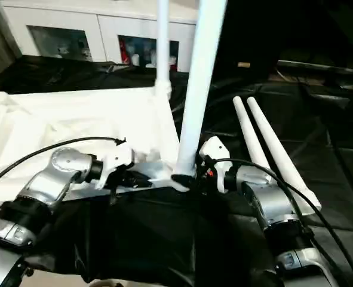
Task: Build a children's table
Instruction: Rotate leg to tighten, then rotate table base
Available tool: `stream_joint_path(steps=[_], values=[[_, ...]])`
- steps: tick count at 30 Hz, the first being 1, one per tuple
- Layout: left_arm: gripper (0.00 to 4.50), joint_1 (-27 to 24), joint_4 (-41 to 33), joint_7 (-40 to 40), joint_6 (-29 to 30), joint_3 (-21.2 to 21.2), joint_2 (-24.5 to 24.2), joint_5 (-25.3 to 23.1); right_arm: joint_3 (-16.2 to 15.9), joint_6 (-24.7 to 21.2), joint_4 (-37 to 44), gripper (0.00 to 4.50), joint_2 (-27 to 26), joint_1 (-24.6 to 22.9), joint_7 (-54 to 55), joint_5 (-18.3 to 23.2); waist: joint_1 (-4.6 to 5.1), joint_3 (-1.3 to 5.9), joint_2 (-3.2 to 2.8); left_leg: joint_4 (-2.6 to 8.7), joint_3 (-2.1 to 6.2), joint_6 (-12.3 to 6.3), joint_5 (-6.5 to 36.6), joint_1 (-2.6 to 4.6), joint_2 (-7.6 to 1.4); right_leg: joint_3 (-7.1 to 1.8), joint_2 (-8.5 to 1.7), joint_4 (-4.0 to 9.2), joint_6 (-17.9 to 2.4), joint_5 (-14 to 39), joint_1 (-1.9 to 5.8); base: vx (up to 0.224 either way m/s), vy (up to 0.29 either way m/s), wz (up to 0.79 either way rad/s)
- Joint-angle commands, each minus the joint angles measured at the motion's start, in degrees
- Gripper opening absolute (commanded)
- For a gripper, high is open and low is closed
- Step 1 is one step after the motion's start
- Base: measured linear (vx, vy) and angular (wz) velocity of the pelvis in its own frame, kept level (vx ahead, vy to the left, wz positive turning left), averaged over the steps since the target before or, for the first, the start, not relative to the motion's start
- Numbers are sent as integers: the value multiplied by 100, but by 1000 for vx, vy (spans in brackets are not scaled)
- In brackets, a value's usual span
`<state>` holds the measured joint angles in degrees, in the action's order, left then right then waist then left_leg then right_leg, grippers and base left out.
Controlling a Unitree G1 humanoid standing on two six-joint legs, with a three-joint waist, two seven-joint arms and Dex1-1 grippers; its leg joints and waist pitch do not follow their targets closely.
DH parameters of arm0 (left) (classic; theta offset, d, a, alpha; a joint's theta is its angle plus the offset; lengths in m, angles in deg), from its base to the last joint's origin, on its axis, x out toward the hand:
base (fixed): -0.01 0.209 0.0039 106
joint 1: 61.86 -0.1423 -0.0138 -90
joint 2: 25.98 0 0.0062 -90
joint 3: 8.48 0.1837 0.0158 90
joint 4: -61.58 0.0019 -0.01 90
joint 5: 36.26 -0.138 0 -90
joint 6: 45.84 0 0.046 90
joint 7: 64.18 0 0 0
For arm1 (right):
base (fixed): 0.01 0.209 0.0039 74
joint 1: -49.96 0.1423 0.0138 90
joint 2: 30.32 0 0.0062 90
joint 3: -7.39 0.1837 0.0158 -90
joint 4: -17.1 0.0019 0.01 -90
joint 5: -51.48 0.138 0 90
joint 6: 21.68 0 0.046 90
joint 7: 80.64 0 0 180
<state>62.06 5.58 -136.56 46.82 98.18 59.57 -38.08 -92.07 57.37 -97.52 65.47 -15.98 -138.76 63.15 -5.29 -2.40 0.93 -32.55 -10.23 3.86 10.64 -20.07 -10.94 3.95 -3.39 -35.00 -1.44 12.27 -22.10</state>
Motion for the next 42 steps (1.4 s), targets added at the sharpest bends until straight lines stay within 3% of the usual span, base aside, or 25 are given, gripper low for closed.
stream_joint_path(steps=[1, 4, 5, 9, 12, 15, 16, 17, 20, 23, 26, 29, 32, 35, 42], values=[[0, -151, -148, -295, 49, 29, 15, 284, 79, -118, 289, 324, 78, -56, -129, 162, -22, 302, 83, 304, 60, -427, 625, -5, -275, -316, -518, 363, -1241, 361, 292, 0, 0, 0], [0, -187, -221, -296, 104, 34, 1, 294, 39, -175, 349, 319, 67, -99, -199, 178, -34, 305, 73, 298, 57, -474, 567, -10, -274, -315, -520, 357, -1229, 290, 294, 0, 0, 0], [0, -195, -230, -291, 111, 38, 1, 292, 19, -178, 355, 291, 61, -118, -205, 170, -34, 305, 75, 295, 55, -474, 555, -9, -267, -313, -516, 357, -1233, 276, 292, 0, 0, 0], [0, -194, -175, -183, 61, 37, 23, 222, -39, -181, 369, 273, 14, -195, -144, 108, -25, 303, 75, 296, 57, -440, 597, -8, -262, -313, -516, 367, -1216, 355, 293, 0, 0, 0], [0, -105, 61, 265, -100, 23, 114, 4, -2, -138, 150, 267, -160, -199, 467, -152, -12, 294, 73, 307, 65, -366, 662, 5, -255, -313, -518, 396, -1162, 555, 278, 0, 0, 0], [0, 65, 371, 917, -124, -7, 278, -228, 138, -170, -276, 266, -407, -99, 1319, -387, 24, 237, 59, 347, 68, -224, 956, 27, -251, -311, -526, 486, -1048, 1238, 228, 0, 0, 0], [0, 210, 583, 1429, -43, -50, 464, -343, 357, -314, -589, 266, -671, -12, 2071, -418, 29, 255, 70, 357, 90, -87, 1088, 43, -258, -316, -548, 512, -908, 1721, 247, 0, 0, 0], [0, 222, 601, 1470, -37, -54, 482, -349, 378, -327, -615, 266, -695, -4, 2136, -418, 29, 255, 70, 357, 90, -87, 1088, 43, -258, -316, -548, 512, -908, 1721, 247, 0, 0, 0], [0, 491, 903, 2264, 285, -89, 953, -460, 847, -698, -1139, 266, -1228, 169, 3593, -331, 40, 253, 45, 378, 100, 41, 1191, 80, -263, -334, -540, 522, -888, 1759, 197, 0, 0, 0], [0, 594, 1020, 2569, 368, -100, 1158, -492, 975, -754, -1318, 266, -1431, 228, 4047, -295, 37, 262, 49, 372, 89, 42, 1136, 68, -261, -349, -540, 516, -916, 1544, 206, 0, 0, 0], [0, 782, 1190, 2949, 440, -72, 1685, -479, 1053, -693, -1584, 266, -1918, 391, 4794, -300, 23, 271, 57, 367, 85, 11, 1096, 67, -248, -352, -545, 518, -906, 1417, 217, 0, 0, 0], [0, 787, 1214, 2843, 287, -13, 1729, -506, 911, -461, -1574, 266, -1962, 455, 4759, -473, 22, 283, 41, 366, 91, -31, 1044, 45, -247, -350, -539, 504, -883, 1263, 228, 0, 0, 0], [0, 783, 1266, 2770, 141, 13, 1664, -556, 864, -225, -1558, 335, -1930, 497, 4623, -543, 23, 271, 41, 374, 92, -60, 1158, 35, -240, -344, -544, 527, -830, 1407, 230, 0, 0, 0], [0, 659, 1196, 2307, -148, 52, 1333, -525, 785, 57, -1414, 341, -1644, 533, 4119, -553, 24, 281, 60, 378, 97, -75, 1166, 25, -244, -342, -544, 534, -795, 1493, 237, 0, 0, 0], [0, 469, 1020, 1570, -365, 72, 826, -431, 562, 190, -867, 341, -981, 370, 2729, -410, -15, 323, 52, 317, 75, -377, 585, -12, -248, -331, -536, 396, -1054, 338, 293, 0, 0, 0]])
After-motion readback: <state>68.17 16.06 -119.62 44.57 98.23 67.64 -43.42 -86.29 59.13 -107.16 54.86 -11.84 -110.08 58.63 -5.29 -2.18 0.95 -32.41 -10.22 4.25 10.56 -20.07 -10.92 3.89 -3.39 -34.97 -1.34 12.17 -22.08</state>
